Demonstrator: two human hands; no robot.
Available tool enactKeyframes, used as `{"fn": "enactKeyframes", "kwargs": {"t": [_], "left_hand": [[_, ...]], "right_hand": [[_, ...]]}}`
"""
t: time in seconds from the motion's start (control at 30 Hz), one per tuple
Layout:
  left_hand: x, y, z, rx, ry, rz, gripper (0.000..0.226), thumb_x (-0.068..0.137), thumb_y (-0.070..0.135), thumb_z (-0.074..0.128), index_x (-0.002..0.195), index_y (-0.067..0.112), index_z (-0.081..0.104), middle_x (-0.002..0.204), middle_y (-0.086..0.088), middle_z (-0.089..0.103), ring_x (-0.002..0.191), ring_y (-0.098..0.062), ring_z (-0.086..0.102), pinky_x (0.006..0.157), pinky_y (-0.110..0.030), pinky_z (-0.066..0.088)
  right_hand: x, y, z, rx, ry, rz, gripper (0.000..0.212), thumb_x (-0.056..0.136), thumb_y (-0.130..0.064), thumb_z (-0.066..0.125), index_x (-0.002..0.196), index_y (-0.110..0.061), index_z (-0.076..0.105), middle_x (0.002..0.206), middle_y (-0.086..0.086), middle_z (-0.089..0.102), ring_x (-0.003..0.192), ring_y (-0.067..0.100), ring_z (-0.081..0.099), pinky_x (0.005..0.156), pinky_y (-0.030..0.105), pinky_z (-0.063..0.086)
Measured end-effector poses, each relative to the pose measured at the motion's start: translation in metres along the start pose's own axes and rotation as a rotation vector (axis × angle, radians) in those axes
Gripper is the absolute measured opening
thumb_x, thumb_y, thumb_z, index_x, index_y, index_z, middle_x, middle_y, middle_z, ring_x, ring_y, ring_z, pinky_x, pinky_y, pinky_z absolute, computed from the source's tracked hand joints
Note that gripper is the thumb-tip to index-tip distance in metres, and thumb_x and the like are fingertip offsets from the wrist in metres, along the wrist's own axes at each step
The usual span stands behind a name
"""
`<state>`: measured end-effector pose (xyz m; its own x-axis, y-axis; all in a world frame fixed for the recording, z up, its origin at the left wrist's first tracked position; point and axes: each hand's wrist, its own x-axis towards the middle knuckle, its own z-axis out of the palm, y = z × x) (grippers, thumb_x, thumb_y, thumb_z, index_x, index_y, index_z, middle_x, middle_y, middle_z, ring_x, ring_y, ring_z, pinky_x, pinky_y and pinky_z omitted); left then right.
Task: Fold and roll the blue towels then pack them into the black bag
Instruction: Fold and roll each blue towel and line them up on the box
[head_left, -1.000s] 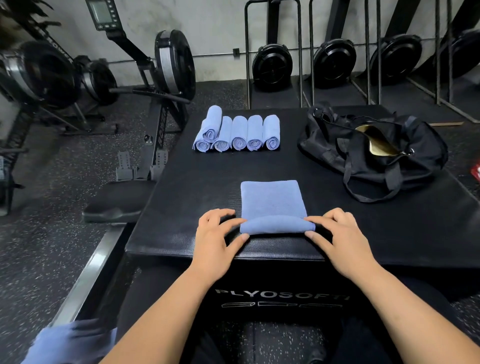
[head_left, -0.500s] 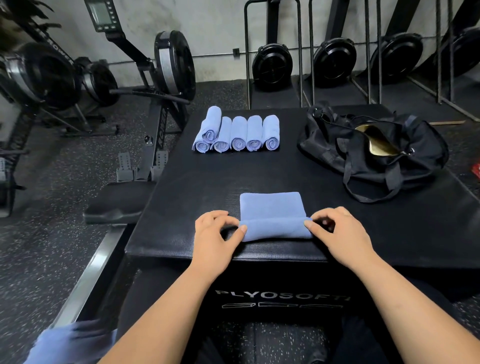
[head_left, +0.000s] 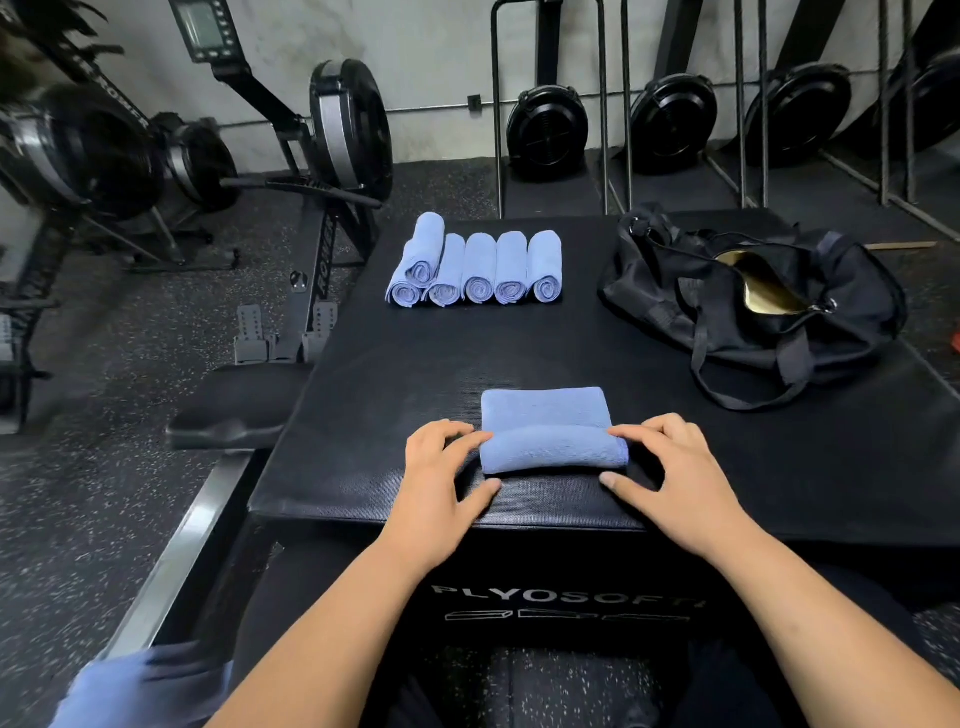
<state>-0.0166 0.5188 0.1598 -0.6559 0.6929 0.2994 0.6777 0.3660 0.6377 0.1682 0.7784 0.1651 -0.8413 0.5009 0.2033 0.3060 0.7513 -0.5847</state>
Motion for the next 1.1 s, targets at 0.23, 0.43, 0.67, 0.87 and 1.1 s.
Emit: {"fn": "enactKeyframes", "kwargs": {"t": [0.23, 0.43, 0.67, 0.87, 1.1], "left_hand": [[0.003, -0.002, 0.003, -0.084, 0.036, -0.083, 0.031, 0.101, 0.035, 0.069, 0.131, 0.027, 0.069, 0.139, 0.016, 0.049, 0.146, -0.008, 0.027, 0.12, -0.025, 0.024], [0.005, -0.002, -0.001, -0.142, 0.014, -0.177, 0.01, 0.101, 0.034, 0.069, 0.101, 0.026, 0.075, 0.142, 0.016, 0.05, 0.148, -0.002, 0.019, 0.113, -0.01, 0.014], [0.02, 0.014, 0.0, -0.141, 0.114, -0.348, 0.011, 0.096, 0.037, 0.072, 0.087, 0.03, 0.07, 0.125, 0.011, 0.057, 0.137, -0.011, 0.031, 0.107, -0.02, 0.025], [0.041, 0.017, 0.0, 0.038, 0.188, -0.063, 0.019, 0.095, 0.014, 0.069, 0.099, 0.032, 0.072, 0.127, 0.007, 0.05, 0.13, -0.019, 0.035, 0.108, -0.028, 0.033], [0.037, 0.009, 0.004, 0.18, 0.119, -0.046, 0.035, 0.098, 0.046, 0.049, 0.12, 0.034, 0.073, 0.128, 0.011, 0.052, 0.131, -0.019, 0.036, 0.111, -0.037, 0.037]], "right_hand": [[0.006, 0.002, -0.003, 0.062, -0.058, 0.07, 0.032, 0.096, -0.052, 0.065, 0.126, -0.042, 0.068, 0.11, -0.02, 0.052, 0.109, 0.012, 0.044, 0.095, 0.032, 0.04], [0.005, -0.002, -0.008, 0.144, -0.091, 0.099, 0.028, 0.088, -0.069, 0.056, 0.088, -0.045, 0.071, 0.105, -0.02, 0.059, 0.109, 0.002, 0.046, 0.089, 0.02, 0.035], [0.02, -0.019, -0.001, 0.089, 0.05, 0.268, 0.02, 0.088, -0.06, 0.07, 0.08, -0.042, 0.07, 0.097, -0.014, 0.059, 0.095, 0.009, 0.058, 0.079, 0.034, 0.047], [0.033, -0.029, -0.003, -0.006, 0.124, 0.006, 0.01, 0.093, -0.035, 0.074, 0.093, -0.043, 0.068, 0.101, -0.021, 0.061, 0.09, 0.006, 0.055, 0.078, 0.035, 0.051], [0.039, -0.028, -0.015, -0.125, -0.039, -0.071, 0.016, 0.104, -0.052, 0.049, 0.105, -0.045, 0.064, 0.11, -0.03, 0.062, 0.106, 0.003, 0.048, 0.085, 0.035, 0.048]]}}
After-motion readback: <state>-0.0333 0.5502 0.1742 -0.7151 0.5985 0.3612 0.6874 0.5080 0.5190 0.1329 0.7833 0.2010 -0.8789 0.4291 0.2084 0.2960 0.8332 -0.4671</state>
